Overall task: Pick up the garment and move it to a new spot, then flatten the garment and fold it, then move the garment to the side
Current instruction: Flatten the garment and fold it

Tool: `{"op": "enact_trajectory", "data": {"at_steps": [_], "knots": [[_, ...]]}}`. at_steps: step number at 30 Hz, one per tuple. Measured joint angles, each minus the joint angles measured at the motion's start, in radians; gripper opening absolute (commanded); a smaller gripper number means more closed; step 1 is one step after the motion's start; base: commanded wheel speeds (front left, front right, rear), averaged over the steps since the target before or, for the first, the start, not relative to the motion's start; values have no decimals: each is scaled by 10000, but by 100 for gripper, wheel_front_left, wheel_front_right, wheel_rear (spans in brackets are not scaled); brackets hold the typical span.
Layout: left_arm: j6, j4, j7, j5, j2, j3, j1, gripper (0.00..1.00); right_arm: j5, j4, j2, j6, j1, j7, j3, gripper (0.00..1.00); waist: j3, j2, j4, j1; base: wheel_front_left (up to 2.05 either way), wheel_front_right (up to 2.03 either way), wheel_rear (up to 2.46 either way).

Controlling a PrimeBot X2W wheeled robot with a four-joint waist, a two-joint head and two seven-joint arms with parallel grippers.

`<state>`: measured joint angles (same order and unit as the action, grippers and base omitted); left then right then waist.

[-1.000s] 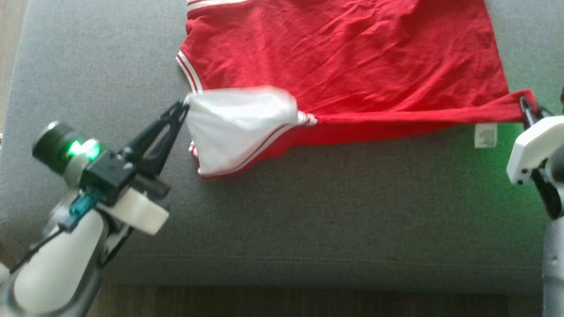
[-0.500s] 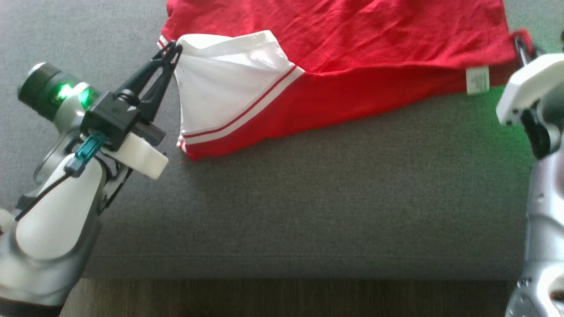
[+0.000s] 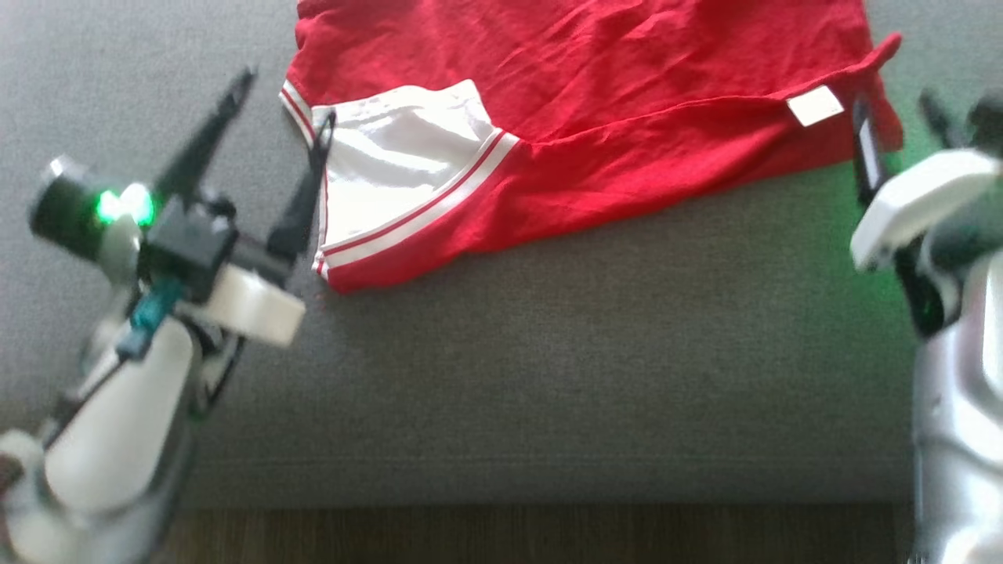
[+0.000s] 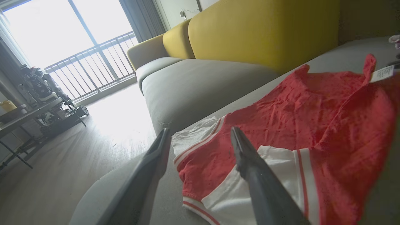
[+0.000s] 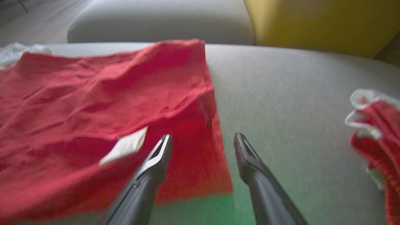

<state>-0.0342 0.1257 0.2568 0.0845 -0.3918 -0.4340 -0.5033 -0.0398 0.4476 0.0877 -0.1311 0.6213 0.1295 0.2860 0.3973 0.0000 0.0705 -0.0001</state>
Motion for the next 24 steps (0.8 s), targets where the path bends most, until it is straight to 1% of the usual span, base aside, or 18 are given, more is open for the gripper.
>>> {"op": "enact_trajectory", "data": {"at_steps": [5,7,10,14,17,19,24], "knots": [[203,-447,-2,322,299,276,1363,100,525,-817,90,0,-1254,610,-341,100,-160,0,-127,0,0,0,0],[353,-541,-2,510,460,368,1752,100,629,-1055,104,0,-1404,736,-347,100,-193,0,-153,0,0,0,0],[454,-560,-2,807,884,571,2076,100,673,-1118,109,0,-1374,830,-347,100,-196,0,-136,0,0,0,0],[506,-90,-48,1436,1407,591,2225,100,558,-573,150,0,-1076,1030,-276,100,-115,0,-44,0,0,0,0],[324,397,-428,1946,1779,527,2325,100,428,-88,215,0,-606,1097,-102,100,1,0,105,0,0,0,0],[159,623,-681,2104,1866,441,2301,100,288,157,297,0,-254,1081,33,100,126,0,180,1,0,0,0],[180,1218,-1340,2190,2067,234,2148,100,-255,696,397,0,411,909,370,100,402,0,317,2,0,0,0]]}}
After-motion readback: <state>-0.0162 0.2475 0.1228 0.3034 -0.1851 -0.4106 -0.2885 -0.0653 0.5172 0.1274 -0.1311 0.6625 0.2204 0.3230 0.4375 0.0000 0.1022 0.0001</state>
